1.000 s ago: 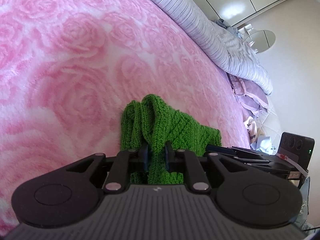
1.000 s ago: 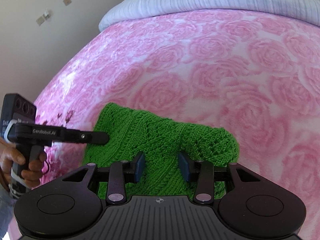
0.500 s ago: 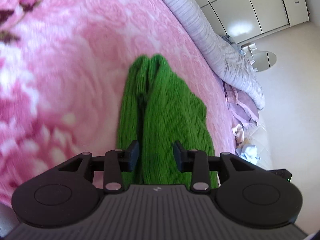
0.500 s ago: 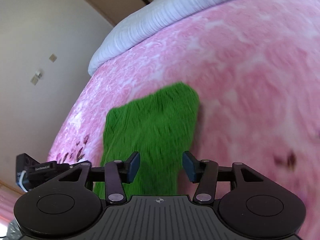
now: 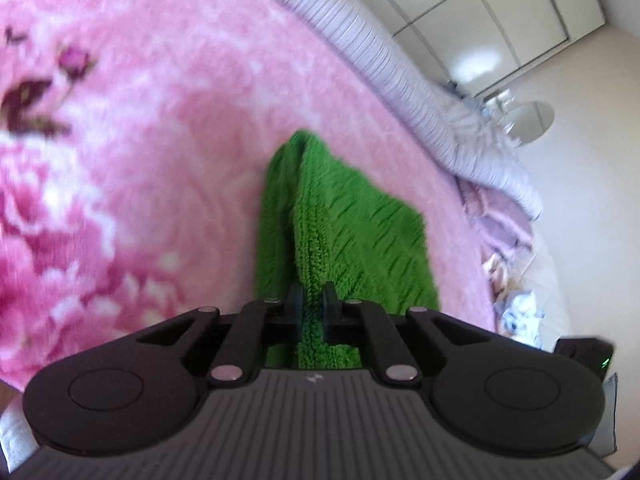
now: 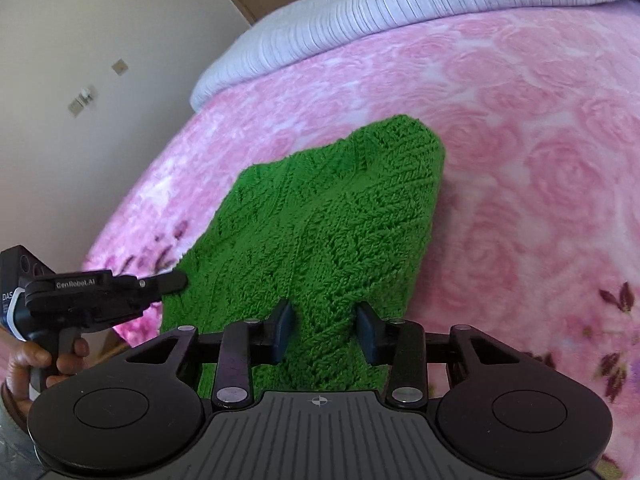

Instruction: Fold clothes

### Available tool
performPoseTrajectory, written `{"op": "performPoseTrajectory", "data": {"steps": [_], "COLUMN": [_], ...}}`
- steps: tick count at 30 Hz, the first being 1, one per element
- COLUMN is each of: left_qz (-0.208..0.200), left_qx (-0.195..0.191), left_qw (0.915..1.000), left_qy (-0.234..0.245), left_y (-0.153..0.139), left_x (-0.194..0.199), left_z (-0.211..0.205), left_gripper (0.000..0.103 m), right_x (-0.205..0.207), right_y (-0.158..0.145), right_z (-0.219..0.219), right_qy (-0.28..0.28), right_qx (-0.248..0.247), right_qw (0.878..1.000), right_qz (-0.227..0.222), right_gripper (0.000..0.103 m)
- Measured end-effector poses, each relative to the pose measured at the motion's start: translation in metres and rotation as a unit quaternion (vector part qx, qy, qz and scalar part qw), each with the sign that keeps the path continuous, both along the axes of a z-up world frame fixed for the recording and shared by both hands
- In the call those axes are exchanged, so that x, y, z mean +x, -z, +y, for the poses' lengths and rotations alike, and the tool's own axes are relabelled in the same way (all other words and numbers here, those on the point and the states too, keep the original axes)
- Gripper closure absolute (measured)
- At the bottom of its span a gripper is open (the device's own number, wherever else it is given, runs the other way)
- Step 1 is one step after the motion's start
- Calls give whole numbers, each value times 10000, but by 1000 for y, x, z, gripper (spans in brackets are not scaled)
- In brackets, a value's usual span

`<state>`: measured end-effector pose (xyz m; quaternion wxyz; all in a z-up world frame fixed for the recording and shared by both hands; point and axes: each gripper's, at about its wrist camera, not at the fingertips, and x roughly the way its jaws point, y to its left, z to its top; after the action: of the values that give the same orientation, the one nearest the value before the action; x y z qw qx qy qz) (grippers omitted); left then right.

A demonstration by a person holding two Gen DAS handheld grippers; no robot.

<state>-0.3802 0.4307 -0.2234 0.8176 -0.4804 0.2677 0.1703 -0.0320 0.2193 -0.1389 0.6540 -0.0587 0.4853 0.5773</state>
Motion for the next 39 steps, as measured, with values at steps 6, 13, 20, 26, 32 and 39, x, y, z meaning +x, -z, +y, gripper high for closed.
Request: {"op": "performPoseTrajectory", "data": {"steps": [6, 13, 20, 26, 32, 39], "left_qz": [33, 146, -171, 25, 395, 646], "left_qx": [-203, -60, -709, -260, 323, 719], "left_qw": [9997, 9999, 9973, 9996, 9986, 9951], "left_qy": [-137, -43, 129, 82, 135, 184], "left_y": [23, 3, 10, 4, 2, -9], "left_x": [0, -11, -31, -32, -33, -31], "left_z": [-3, -13, -47, -57, -66, -80], "left_gripper": [97, 93, 77, 98, 97, 94], "right_x": [-16, -14, -36, -65, -97, -93], "right_y": [3, -10, -22, -27, -12, -16], "right_z": [3, -15, -32, -23, -5, -15], "right_qy": [-119, 16, -130, -158, 1, 348], "right_qx": [-181, -83, -228, -454, -969, -971], "right_qw": [9991, 9997, 9995, 9967, 9859, 9857], "right_qz": [-375, -248, -172, -647, -1362, -1334], "right_gripper": [64, 64, 64, 65, 65, 64]}}
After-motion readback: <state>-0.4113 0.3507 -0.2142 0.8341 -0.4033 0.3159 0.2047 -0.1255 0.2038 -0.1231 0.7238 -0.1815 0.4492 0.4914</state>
